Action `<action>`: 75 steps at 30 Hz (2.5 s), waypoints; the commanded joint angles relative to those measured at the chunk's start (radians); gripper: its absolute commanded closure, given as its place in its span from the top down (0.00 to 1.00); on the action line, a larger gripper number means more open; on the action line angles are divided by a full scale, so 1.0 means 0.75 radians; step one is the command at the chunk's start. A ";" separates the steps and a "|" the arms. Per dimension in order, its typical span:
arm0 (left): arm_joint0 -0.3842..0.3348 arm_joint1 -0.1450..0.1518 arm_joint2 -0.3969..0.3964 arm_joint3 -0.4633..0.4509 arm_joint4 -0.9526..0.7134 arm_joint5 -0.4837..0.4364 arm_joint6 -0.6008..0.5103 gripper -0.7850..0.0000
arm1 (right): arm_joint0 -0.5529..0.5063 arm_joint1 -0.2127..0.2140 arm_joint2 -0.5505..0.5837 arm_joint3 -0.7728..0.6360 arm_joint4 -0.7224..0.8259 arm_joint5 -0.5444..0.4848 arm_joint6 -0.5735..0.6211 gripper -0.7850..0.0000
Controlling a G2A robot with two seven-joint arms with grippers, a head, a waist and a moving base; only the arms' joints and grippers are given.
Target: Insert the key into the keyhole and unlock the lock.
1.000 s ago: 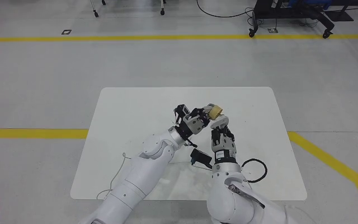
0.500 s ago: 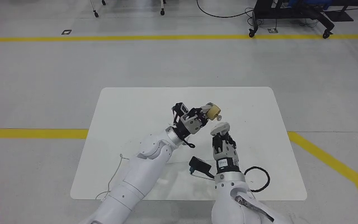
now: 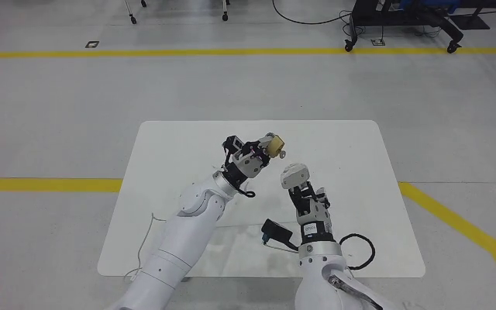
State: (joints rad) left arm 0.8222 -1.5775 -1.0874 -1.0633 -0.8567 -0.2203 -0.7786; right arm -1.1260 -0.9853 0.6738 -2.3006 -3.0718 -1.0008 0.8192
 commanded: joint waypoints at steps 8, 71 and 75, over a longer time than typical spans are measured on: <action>0.000 0.000 0.000 0.000 0.000 0.000 0.000 0.00 | -0.084 -0.018 0.260 0.063 0.249 0.220 0.047 1.00; 0.155 0.065 -0.003 -0.438 0.675 0.488 0.474 0.00 | -0.319 -0.103 0.847 0.469 1.726 0.911 -1.190 0.53; 0.153 0.065 0.005 -0.433 0.685 0.483 0.473 0.00 | -0.326 -0.104 0.844 0.467 1.691 0.922 -1.174 0.43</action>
State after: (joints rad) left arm 0.9374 -1.5286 -1.0851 -1.3891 -0.3435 0.1434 -0.4245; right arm -1.3686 -1.0635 1.3069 -1.9498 -1.8013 -0.3087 -0.0616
